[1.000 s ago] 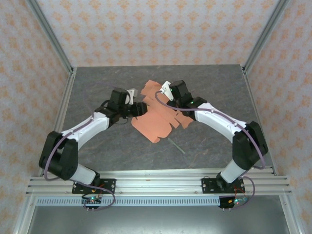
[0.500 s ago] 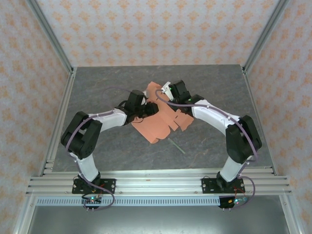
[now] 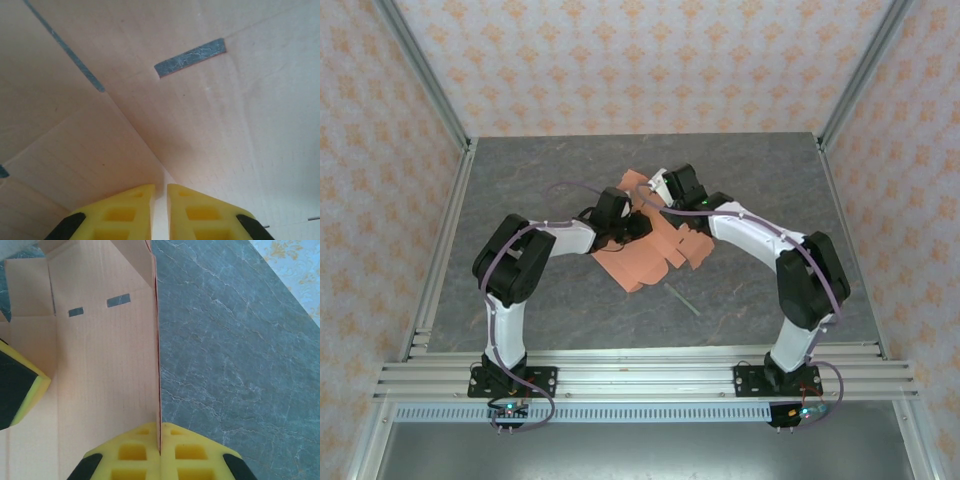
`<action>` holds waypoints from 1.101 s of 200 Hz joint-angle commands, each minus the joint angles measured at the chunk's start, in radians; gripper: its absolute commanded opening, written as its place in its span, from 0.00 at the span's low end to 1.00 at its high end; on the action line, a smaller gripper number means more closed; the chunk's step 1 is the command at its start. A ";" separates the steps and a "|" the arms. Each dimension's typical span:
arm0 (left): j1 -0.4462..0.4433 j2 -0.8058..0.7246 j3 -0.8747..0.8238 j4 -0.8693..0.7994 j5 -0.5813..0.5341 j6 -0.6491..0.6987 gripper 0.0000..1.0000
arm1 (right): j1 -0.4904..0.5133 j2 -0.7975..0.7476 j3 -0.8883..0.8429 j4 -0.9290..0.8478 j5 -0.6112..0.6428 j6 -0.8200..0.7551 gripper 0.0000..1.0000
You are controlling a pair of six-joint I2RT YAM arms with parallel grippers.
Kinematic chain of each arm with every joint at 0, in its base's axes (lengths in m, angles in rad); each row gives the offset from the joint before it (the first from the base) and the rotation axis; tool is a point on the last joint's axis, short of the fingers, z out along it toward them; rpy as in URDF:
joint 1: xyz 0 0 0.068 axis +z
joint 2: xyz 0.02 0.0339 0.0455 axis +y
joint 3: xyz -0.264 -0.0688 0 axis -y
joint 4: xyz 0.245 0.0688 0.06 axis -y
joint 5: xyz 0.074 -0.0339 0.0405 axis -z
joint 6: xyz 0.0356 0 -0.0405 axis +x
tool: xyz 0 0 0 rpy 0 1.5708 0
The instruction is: Fold the paper box
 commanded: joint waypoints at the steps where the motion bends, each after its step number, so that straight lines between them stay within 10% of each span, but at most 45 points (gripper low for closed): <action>1: -0.013 0.013 0.004 0.002 -0.036 -0.013 0.14 | -0.006 0.004 0.053 -0.015 -0.004 0.030 0.00; 220: -0.036 0.071 -0.179 0.370 -0.201 -0.247 0.18 | 0.158 0.128 0.162 -0.137 0.136 0.233 0.00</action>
